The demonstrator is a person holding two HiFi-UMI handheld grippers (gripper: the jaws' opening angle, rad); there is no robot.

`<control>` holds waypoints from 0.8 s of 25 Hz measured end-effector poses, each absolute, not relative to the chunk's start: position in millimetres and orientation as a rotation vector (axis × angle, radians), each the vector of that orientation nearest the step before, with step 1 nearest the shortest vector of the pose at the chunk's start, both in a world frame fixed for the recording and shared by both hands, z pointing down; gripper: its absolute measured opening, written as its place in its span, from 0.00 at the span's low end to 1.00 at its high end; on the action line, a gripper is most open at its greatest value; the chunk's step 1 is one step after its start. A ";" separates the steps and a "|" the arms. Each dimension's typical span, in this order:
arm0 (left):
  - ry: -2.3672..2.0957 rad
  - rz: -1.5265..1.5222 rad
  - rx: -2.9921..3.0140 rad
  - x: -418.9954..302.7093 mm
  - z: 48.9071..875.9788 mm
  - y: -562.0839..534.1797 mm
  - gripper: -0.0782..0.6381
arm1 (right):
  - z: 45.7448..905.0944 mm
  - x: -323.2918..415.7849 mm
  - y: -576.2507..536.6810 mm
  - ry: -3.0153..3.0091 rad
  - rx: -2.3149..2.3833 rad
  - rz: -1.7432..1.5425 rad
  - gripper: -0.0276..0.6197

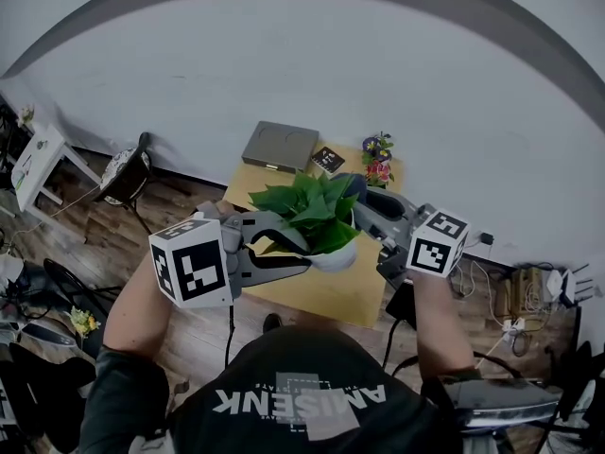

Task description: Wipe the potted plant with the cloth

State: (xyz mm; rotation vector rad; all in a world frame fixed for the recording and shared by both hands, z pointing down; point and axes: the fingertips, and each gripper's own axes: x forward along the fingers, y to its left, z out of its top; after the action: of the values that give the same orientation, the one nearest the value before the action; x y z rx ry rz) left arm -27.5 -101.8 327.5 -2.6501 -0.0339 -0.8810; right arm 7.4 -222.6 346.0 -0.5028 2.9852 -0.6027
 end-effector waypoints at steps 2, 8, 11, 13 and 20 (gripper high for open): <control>-0.036 -0.872 -2.673 -29.2 326.5 -101.1 0.15 | 344.4 7.9 -219.2 2.969 -0.473 -0.623 0.22; -0.053 -0.832 -2.754 -35.9 332.5 -88.6 0.15 | 342.1 10.6 -197.3 2.944 -0.478 -0.605 0.22; -0.071 -0.796 -2.788 -32.0 331.8 -93.0 0.15 | 341.6 17.0 -198.4 2.924 -0.518 -0.604 0.22; -0.083 -0.771 -2.812 -28.3 330.5 -96.1 0.15 | 339.8 22.9 -199.3 2.903 -0.553 -0.600 0.22; -0.058 -0.773 -2.859 -19.0 332.7 -107.3 0.15 | 328.9 39.5 -190.0 2.865 -0.663 -0.522 0.22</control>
State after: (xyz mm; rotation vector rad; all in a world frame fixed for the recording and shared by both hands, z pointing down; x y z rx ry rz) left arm -19.0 -107.3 332.7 -2.8593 -0.0582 -0.7727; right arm 39.5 -190.0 328.9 -0.6627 2.8645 -0.5216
